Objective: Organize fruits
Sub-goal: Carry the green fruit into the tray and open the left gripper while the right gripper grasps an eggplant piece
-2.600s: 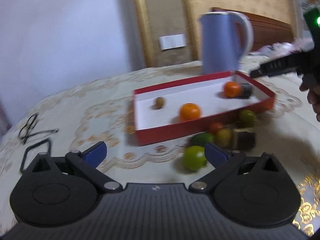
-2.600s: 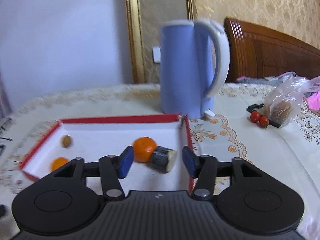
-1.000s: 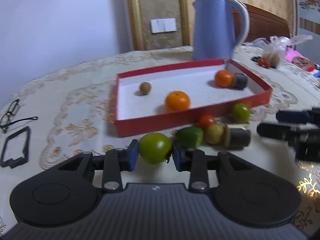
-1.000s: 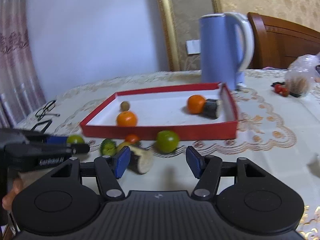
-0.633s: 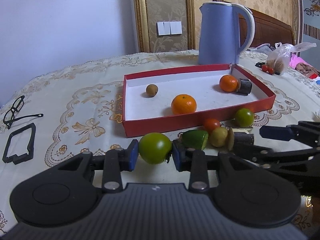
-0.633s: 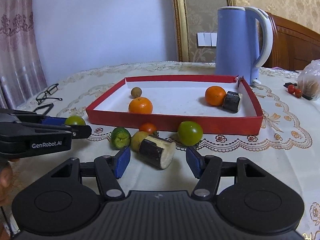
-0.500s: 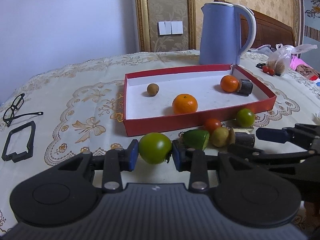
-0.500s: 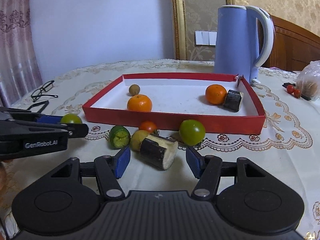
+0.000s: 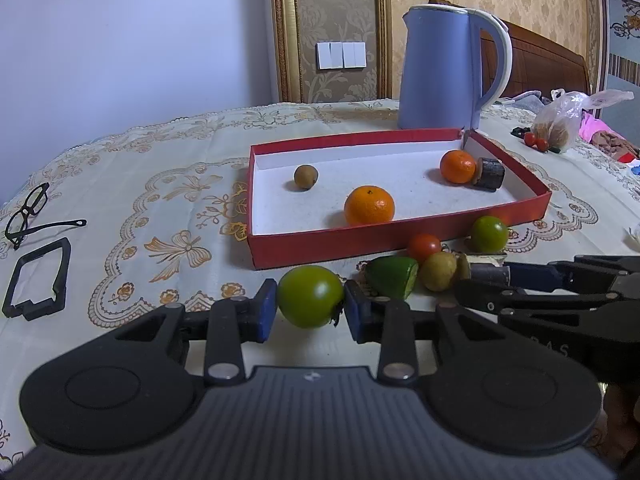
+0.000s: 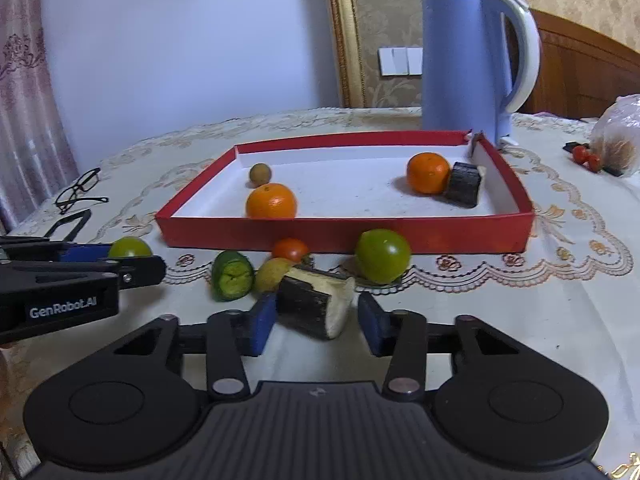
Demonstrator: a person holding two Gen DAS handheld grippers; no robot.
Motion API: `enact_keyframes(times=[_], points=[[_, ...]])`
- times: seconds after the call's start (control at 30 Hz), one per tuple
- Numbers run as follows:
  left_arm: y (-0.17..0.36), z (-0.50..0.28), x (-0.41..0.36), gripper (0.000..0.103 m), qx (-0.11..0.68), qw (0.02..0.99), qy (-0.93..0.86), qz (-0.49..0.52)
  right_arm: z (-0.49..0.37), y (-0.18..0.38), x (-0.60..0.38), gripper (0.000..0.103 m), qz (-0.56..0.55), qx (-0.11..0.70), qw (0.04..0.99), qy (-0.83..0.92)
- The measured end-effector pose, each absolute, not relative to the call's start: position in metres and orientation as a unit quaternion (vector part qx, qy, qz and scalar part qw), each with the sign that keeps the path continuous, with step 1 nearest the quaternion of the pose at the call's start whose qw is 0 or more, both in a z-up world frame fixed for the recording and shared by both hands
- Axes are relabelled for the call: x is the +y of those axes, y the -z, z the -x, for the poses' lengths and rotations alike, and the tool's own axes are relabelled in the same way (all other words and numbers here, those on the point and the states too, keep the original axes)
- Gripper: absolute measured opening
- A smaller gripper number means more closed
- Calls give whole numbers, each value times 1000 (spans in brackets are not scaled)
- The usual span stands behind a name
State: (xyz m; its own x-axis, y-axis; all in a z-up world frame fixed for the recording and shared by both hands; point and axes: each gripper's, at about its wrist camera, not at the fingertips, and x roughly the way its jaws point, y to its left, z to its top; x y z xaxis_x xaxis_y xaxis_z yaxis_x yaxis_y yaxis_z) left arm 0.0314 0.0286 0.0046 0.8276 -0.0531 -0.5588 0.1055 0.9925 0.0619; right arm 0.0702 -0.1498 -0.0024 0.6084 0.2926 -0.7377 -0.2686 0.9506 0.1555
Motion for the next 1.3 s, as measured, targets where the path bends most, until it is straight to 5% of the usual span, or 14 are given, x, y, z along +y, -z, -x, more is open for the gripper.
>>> enact_keyframes(times=[1.3], points=[[-33, -69, -26, 33, 267, 960, 14, -85, -47, -29, -207, 38, -55, 371, 909, -183]])
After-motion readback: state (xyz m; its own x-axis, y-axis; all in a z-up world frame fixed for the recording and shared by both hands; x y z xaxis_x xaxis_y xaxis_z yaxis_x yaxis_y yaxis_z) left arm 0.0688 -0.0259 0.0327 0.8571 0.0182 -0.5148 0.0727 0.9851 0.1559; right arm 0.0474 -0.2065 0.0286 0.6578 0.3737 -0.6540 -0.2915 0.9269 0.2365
